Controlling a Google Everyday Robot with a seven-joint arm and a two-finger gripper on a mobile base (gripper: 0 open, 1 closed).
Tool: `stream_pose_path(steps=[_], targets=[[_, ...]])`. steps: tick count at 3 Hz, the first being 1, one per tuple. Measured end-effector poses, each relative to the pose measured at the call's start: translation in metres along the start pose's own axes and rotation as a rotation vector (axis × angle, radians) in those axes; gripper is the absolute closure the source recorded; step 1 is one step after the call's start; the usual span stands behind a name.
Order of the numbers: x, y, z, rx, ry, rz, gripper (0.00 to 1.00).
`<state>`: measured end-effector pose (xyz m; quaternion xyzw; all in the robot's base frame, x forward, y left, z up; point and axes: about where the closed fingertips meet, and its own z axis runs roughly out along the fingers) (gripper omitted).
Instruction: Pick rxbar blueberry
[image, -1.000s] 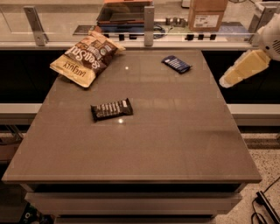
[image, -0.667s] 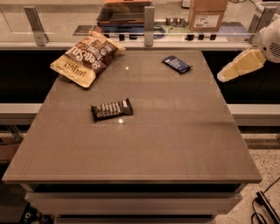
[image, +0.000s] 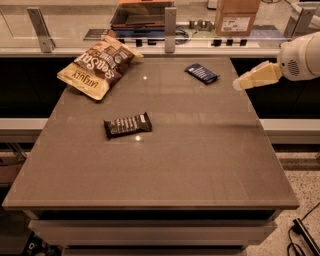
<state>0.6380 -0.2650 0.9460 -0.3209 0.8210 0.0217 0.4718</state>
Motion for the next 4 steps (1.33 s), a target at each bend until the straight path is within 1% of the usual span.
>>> stream_pose_path(steps=[1,3,4], targets=[[-0.003,0.007,0.023,-0.027,-0.028,0.016,0.00],[-0.015,0.010,0.083,-0.090,-0.012,-0.009,0.00],[-0.015,0.010,0.083,-0.090,-0.012,-0.009,0.00]])
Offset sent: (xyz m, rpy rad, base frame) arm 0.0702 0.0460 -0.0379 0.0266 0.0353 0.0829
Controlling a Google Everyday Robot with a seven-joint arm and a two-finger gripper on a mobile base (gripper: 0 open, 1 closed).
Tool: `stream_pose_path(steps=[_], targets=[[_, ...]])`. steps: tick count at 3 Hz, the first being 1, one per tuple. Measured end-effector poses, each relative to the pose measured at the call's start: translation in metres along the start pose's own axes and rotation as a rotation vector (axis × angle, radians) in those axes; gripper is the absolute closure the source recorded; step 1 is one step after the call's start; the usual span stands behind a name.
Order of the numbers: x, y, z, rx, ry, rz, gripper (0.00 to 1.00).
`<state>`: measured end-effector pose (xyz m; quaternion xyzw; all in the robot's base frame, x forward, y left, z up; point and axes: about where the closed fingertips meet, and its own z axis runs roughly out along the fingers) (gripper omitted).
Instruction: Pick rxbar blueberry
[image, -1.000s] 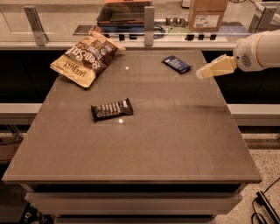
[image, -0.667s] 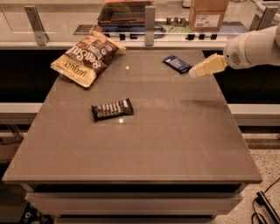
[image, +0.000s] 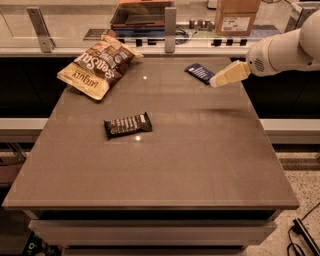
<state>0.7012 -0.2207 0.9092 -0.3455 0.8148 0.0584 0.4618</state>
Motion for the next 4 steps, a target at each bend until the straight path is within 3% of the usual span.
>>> stream_pose_path(steps=[3,4], targets=[[0.018,-0.019,0.054,-0.057,-0.021,0.117,0.00],[0.017,-0.019,0.073,-0.068,-0.010,0.119,0.00]])
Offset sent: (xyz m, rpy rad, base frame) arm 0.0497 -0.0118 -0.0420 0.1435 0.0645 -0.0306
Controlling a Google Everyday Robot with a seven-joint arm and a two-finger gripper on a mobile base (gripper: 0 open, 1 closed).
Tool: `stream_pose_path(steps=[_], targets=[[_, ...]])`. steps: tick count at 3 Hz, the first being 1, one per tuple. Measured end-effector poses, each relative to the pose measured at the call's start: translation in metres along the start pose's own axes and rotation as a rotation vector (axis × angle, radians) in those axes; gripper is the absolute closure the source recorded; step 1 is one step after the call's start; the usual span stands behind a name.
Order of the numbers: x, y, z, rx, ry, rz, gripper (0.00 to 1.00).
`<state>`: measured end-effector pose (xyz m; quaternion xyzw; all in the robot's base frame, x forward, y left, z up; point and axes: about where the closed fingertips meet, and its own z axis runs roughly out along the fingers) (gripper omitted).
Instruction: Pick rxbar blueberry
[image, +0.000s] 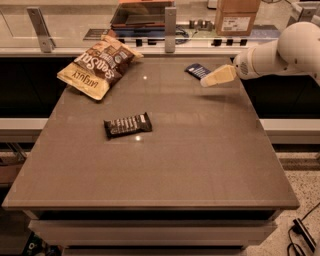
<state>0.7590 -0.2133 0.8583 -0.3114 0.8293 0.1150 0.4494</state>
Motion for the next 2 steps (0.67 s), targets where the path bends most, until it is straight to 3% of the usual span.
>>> stream_pose_path(steps=[2], targets=[[-0.009,-0.002,0.043,-0.033,0.009,-0.008,0.00]])
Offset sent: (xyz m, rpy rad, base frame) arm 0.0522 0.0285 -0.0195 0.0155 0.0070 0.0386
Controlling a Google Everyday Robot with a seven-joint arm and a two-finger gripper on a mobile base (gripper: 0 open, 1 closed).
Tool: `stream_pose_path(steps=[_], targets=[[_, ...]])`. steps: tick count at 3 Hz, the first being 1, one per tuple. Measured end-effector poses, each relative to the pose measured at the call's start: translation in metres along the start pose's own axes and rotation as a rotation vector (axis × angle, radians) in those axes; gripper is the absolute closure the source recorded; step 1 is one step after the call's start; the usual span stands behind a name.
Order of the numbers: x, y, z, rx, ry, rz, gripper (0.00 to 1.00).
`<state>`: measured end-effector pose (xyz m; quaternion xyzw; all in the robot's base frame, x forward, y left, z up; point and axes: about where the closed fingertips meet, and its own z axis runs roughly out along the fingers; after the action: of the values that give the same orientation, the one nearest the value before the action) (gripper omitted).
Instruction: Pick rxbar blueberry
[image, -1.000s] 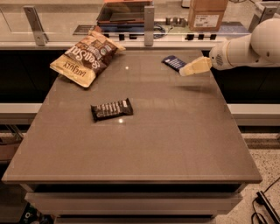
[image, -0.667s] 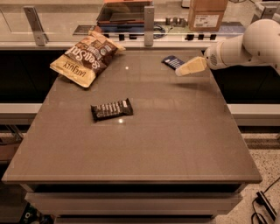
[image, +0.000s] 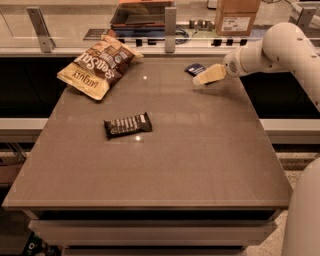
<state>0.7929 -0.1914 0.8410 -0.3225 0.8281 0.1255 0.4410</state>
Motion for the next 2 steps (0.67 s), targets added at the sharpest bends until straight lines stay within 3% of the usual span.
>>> stream_pose_path(steps=[2], targets=[[0.000,-0.004,0.025,-0.025,-0.036,0.027,0.00]])
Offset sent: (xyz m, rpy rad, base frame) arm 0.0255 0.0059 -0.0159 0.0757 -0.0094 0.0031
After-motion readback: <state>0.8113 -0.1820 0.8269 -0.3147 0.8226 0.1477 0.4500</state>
